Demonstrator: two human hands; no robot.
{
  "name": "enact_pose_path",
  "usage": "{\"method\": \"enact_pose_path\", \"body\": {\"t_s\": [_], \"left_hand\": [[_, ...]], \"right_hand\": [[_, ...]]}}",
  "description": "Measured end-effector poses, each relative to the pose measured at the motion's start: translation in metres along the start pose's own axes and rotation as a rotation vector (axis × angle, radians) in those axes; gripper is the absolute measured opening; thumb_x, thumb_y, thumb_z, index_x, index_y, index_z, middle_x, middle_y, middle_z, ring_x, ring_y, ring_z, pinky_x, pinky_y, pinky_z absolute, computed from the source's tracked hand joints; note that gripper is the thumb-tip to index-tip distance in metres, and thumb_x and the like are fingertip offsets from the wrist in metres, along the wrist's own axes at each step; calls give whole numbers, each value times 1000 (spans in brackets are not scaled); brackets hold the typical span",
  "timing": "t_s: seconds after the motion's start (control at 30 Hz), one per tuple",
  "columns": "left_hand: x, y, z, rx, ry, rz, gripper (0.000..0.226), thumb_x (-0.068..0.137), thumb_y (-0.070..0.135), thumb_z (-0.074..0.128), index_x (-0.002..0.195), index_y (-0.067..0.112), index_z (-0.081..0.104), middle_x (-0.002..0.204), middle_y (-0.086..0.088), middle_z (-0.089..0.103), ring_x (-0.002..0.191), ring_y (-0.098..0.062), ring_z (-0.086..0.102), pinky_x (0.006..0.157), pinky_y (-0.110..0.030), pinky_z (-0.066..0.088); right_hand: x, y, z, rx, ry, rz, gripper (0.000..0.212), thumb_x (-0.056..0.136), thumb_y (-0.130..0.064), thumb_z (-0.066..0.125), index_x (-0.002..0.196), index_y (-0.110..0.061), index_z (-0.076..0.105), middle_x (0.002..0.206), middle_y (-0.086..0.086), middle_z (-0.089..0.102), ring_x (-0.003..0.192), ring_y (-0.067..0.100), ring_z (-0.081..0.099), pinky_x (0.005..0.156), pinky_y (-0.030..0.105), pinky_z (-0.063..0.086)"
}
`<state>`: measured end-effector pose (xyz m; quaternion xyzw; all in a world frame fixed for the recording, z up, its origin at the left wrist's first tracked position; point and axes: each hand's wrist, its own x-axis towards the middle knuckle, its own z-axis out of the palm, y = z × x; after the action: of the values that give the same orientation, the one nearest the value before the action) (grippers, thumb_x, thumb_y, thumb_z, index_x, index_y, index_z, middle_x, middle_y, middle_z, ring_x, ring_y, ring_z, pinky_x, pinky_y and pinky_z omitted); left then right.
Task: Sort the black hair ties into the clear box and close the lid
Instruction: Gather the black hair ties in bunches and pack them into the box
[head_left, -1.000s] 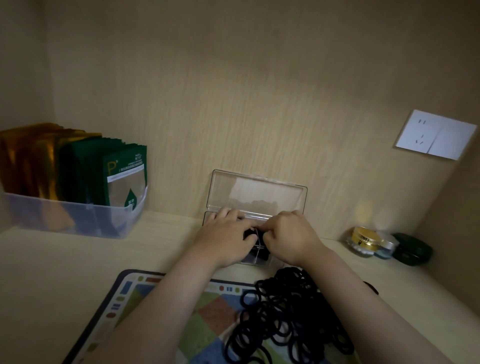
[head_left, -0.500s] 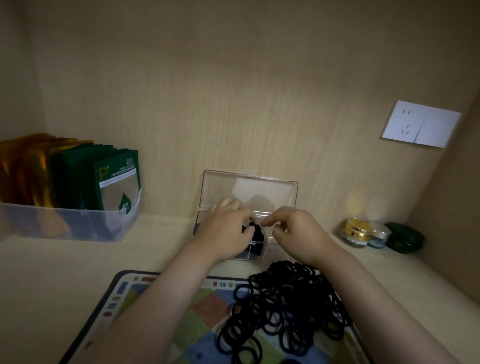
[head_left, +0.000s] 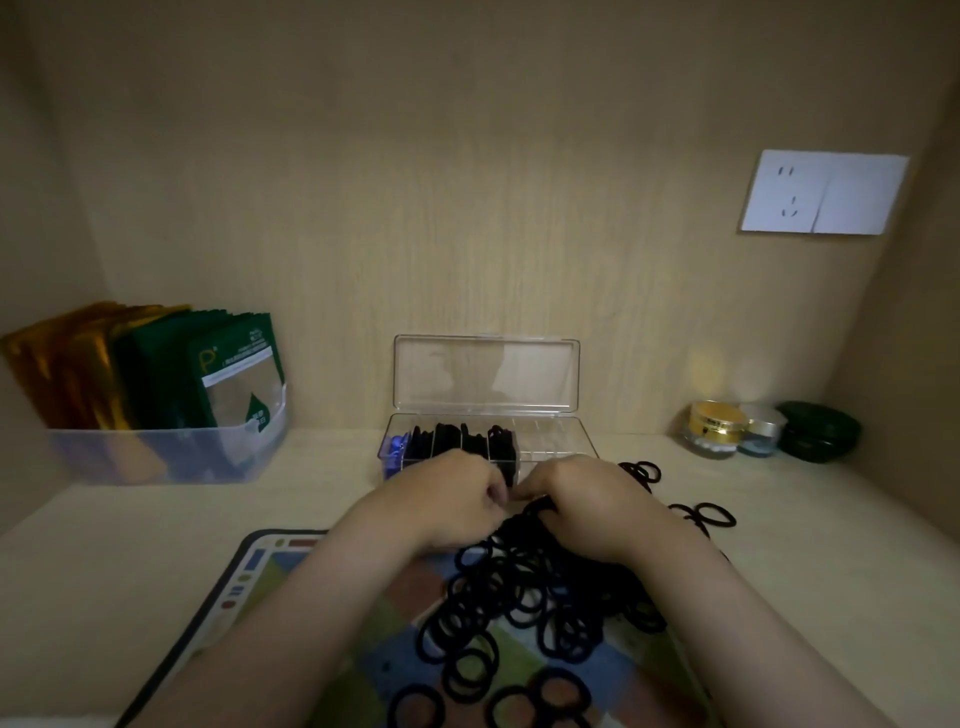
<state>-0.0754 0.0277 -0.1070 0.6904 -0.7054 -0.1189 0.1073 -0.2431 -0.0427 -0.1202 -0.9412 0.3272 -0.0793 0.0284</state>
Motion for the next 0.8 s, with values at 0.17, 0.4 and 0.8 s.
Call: {"method": "enact_pose_path", "body": {"t_s": [0.17, 0.4, 0.8], "left_hand": [[-5, -13, 21, 55, 7, 29, 37, 93, 47, 58, 128, 37, 63, 107, 11, 52, 106, -12, 56, 91, -34, 48], [-8, -17, 35, -302, 172, -36, 2, 87, 31, 72, 88, 31, 74, 89, 14, 64, 83, 0, 61, 84, -25, 52], [-14, -18, 27, -1071, 232, -141, 18, 89, 18, 71, 107, 15, 73, 100, -4, 77, 92, -13, 73, 76, -25, 59]], "right_hand": [[3, 0, 3, -30, -37, -31, 53, 88, -12, 50, 128, -44, 63, 120, -6, 69, 107, 19, 62, 86, 34, 52], [-1, 0, 4, 114, -24, 10, 30, 87, -18, 58, 106, -36, 74, 111, -13, 70, 103, 11, 62, 90, 31, 51], [-2, -14, 1, 883, 145, 192, 15, 89, -8, 71, 95, -21, 76, 63, -10, 68, 54, 2, 61, 52, 17, 47]]}}
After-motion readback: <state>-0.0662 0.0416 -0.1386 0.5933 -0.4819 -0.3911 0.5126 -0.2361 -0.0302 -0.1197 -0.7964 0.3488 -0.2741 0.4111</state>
